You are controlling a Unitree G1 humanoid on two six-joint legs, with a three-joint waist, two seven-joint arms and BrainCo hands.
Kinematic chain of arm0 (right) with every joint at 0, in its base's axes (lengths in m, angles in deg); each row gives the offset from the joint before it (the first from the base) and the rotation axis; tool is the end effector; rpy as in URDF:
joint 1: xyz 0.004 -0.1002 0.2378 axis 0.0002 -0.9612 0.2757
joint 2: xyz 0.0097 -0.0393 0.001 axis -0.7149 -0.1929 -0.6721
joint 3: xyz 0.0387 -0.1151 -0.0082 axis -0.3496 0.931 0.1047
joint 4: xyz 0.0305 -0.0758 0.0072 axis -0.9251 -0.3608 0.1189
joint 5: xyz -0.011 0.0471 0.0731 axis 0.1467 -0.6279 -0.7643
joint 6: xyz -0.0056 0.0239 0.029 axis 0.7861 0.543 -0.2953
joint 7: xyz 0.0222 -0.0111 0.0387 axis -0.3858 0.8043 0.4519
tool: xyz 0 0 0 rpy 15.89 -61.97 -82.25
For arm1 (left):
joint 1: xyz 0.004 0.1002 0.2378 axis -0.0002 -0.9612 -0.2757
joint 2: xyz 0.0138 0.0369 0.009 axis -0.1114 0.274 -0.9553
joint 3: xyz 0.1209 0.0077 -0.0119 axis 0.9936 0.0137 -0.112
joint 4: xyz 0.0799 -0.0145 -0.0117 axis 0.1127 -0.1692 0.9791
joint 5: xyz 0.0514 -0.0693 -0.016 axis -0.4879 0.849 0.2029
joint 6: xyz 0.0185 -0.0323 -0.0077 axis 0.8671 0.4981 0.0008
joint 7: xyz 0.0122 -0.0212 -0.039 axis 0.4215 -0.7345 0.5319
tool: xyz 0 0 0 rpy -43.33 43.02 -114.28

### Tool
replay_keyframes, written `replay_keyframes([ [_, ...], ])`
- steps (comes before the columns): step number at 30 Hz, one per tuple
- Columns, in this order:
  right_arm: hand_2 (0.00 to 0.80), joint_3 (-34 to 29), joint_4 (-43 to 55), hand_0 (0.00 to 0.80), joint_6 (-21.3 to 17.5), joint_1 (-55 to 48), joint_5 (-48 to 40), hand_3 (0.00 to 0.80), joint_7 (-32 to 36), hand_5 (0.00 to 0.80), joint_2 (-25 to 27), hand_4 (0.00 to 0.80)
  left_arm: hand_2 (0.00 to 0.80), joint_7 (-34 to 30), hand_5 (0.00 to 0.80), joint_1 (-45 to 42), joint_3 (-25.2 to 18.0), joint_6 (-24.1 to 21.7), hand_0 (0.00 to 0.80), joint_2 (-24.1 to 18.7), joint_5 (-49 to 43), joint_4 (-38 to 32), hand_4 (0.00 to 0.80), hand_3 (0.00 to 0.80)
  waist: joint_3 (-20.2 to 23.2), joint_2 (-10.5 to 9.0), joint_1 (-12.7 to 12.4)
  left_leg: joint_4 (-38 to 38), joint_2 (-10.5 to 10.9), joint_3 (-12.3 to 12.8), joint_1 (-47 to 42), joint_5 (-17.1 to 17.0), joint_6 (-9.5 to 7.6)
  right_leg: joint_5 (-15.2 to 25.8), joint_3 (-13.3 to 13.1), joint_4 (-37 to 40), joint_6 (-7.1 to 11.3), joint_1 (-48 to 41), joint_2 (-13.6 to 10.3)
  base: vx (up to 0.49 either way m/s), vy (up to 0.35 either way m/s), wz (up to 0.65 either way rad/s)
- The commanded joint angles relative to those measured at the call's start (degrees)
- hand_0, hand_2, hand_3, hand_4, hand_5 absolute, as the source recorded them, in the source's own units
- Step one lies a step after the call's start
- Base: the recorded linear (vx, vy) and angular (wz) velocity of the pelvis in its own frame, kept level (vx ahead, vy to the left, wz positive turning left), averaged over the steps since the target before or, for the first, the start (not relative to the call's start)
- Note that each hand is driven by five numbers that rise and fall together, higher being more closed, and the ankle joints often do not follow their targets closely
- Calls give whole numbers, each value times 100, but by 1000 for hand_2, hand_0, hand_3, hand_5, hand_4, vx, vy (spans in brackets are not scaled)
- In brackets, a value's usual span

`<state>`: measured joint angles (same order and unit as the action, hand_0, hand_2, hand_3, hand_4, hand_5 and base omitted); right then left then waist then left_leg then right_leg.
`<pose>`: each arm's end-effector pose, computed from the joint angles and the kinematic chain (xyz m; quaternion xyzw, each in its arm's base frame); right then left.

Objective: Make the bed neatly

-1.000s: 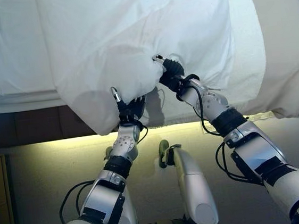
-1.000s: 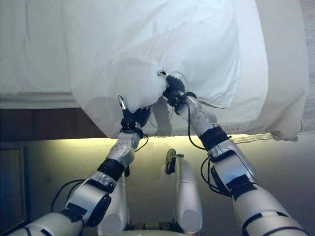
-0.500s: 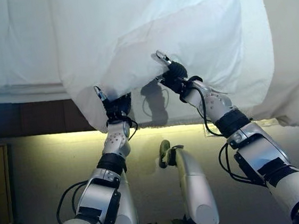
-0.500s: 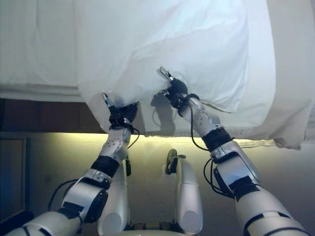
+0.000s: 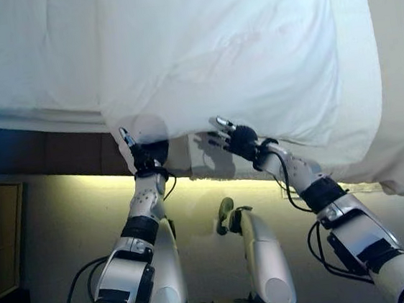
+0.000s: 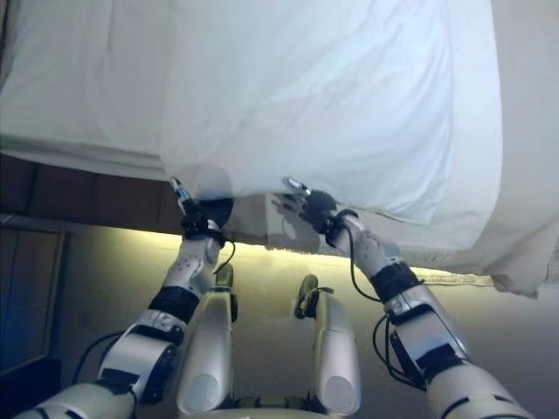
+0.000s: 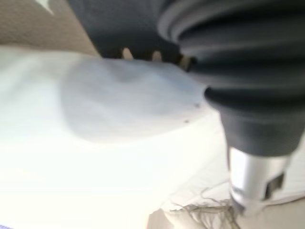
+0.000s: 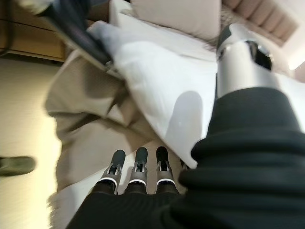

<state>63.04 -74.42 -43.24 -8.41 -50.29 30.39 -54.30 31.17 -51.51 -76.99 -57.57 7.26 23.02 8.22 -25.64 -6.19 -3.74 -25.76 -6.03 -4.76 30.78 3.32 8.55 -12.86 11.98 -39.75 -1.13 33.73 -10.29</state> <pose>0.3012 -0.1506 0.0703 0.2635 0.2243 0.2126 0.9138 0.2986 0.1481 0.0411 -0.7537 0.0025 0.0479 0.6555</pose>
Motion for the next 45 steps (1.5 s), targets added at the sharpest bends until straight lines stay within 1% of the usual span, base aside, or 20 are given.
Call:
replay_keyframes([
  [1, 0, -174, 409, 0, 364, -577, 35, 0, 422, 0, 11, 0, 0, -371, 0, -444, -594, -341, 0, -525, 79, -208, 0, 0, 606, -61, -56, -73, 93, 402, -134, 147, -439, 653, -110, 1079, 457, -429, -139, 1, 64, 4],
  [5, 0, -72, 523, 0, 784, -1124, 194, 0, 729, 0, 97, 0, 0, -421, 0, -623, -798, -364, 0, -701, 79, -127, 0, 0, 676, -120, -4, 3, 81, 405, -316, 171, -409, 645, -97, 1231, 478, -639, -124, -22, 58, 0],
  [6, 0, -50, 511, 0, 849, -1226, 274, 0, 834, 0, 121, 0, 0, -447, 0, -662, -843, -367, 0, -724, 79, -101, 0, 0, 673, -137, 4, 43, 92, 431, -300, 18, -432, 793, -56, 1321, 434, -650, -138, -91, 67, -3],
  [7, 0, -31, 482, 0, 985, -1299, 316, 0, 943, 0, 136, 0, 0, -463, 0, -698, -879, -386, 0, -742, 79, -75, 0, 0, 690, -146, 11, 57, 91, 431, -337, 20, -428, 796, -55, 1355, 438, -694, -135, -79, 69, -4],
  [11, 0, 19, 147, 0, 1197, -1742, 823, 0, 1578, 0, 279, 0, 0, -655, 0, -884, -1176, -151, 0, -883, 79, 274, 0, 0, 800, -144, 32, 118, 98, 454, -590, 69, -420, 751, -44, 1482, 454, -987, -155, 51, 66, -1],
  [12, 0, 1, -10, 0, 1222, -1835, 1144, 0, 1805, 0, 303, 0, 0, -729, 0, -915, -1255, -73, 0, -923, 79, 403, 0, 0, 833, -142, 34, 119, 102, 456, -630, 79, -421, 741, -38, 1497, 452, -1043, -161, 76, 55, -2],
  [13, 0, -13, -166, 0, 1177, -1899, 1498, 0, 1967, 0, 333, 0, 0, -780, 0, -938, -1319, -13, 0, -961, 79, 509, 0, 0, 855, -140, 33, 102, 104, 459, -659, 102, -421, 725, -35, 1495, 450, -1082, -165, 95, 49, -3],
  [15, 0, -110, -626, 0, 1162, -2033, 1799, 0, 2061, 0, 415, 0, 0, -859, 0, -972, -1484, 126, 0, -1059, 79, 788, 0, 0, 901, -126, 28, 54, 115, 452, -751, 163, -433, 669, -35, 1488, 433, -1212, -155, 109, 47, -3],
  [20, 0, -660, -1916, 0, 846, -2528, 2263, 0, 2400, 0, 605, 0, 0, -1196, 0, -1270, -1865, 518, 0, -1268, 79, 1226, 0, 0, 936, -83, -11, -123, 135, 408, -862, 327, -489, 524, -69, 1352, 390, -1382, -127, 104, 43, 0],
  [21, 0, -757, -2103, 0, 725, -2628, 2444, 0, 2505, 0, 613, 0, 0, -1266, 0, -1339, -1931, 580, 0, -1292, 79, 1261, 0, 0, 930, -77, -22, -143, 138, 402, -873, 350, -500, 500, -74, 1325, 387, -1398, -123, 102, 39, -2],
  [23, 0, -909, -2493, 0, 332, -2784, 2959, 0, 2612, 0, 691, 0, 0, -1371, 0, -1479, -2056, 736, 0, -1380, 79, 1275, 0, 0, 906, -63, -62, -245, 153, 382, -848, 412, -517, 450, -82, 1229, 384, -1404, -135, 80, 27, -3],
  [25, 0, -1106, -2736, 0, 405, -2855, 2755, 0, 2582, 0, 742, 0, 0, -1372, 0, -1539, -2105, 853, 0, -1521, 41, 1237, 0, 0, 887, -42, -100, -302, 167, 361, -843, 449, -533, 418, -65, 1182, 377, -1443, -149, 80, 18, -1],
  [26, 0, -1193, -2811, 0, 374, -2881, 2795, 0, 2601, 0, 741, 0, 0, -1371, 0, -1572, -2133, 878, 0, -1546, -34, 1187, 0, 0, 873, -33, -120, -310, 177, 349, -845, 461, -541, 412, -59, 1180, 383, -1460, -156, 58, 11, -1],
  [27, 0, -1303, -2952, 0, 214, -2915, 2879, 0, 2603, 0, 740, 0, 0, -1407, 0, -1655, -2179, 918, 0, -1568, -137, 1100, 0, 0, 847, -9, -162, -329, 199, 330, -824, 474, -556, 414, -47, 1171, 392, -1461, -174, 0, 0, 0],
  [30, 0, -1460, -3108, 0, -118, -2967, 3130, 0, 2585, 0, 668, 0, 0, -1448, 0, -1941, -2352, 1032, 0, -1540, -348, 873, 0, 0, 797, 56, -281, -369, 260, 267, -759, 475, -565, 431, -17, 1177, 413, -1470, -209, 0, 0, 0],
  [32, 0, -1502, -3135, 0, -208, -2972, 3162, 0, 2543, 0, 658, 0, 0, -1437, 0, -2059, -2428, 1055, 0, -1543, -409, 787, 0, 0, 785, 95, -333, -348, 288, 241, -774, 464, -566, 442, 5, 1208, 428, -1508, -229, 13, 2, 2],
  [35, 0, -1653, -3105, 0, -210, -2984, 3138, 0, 2464, 0, 624, 0, 0, -1492, 0, -2428, -2650, 1232, 0, -1502, -610, 629, 0, 0, 784, 199, -476, -257, 370, 176, -850, 438, -564, 469, 79, 1356, 459, -1671, -275, 37, 5, 4],
  [39, 0, -1785, -3149, 0, -252, -3082, 3168, 0, 2448, 0, 552, 0, 0, -1507, 0, -2793, -2891, 1376, 0, -1479, -765, 679, 0, 0, 825, 312, -621, -133, 441, 103, -978, 399, -554, 512, 188, 1537, 505, -1895, -344, 48, 2, 16],
  [43, 0, -1895, -3248, 0, -387, -3214, 3188, 0, 2447, 0, 497, 0, 0, -1559, 0, -3037, -3216, 1510, 0, -1587, -781, 809, 0, 0, 908, 390, -719, 30, 478, 52, -1150, 358, -541, 556, 297, 1751, 549, -2145, -394, 49, -1, 19],
  [45, 0, -2014, -3227, 0, -392, -3326, 3145, 0, 2438, 0, 475, 0, 0, -1567, 0, -3204, -3547, 1643, 0, -1765, -824, 962, 0, 0, 1000, 431, -772, 163, 484, 16, -1301, 328, -527, 572, 355, 1905, 578, -2342, -412, 86, 3, 11],
])
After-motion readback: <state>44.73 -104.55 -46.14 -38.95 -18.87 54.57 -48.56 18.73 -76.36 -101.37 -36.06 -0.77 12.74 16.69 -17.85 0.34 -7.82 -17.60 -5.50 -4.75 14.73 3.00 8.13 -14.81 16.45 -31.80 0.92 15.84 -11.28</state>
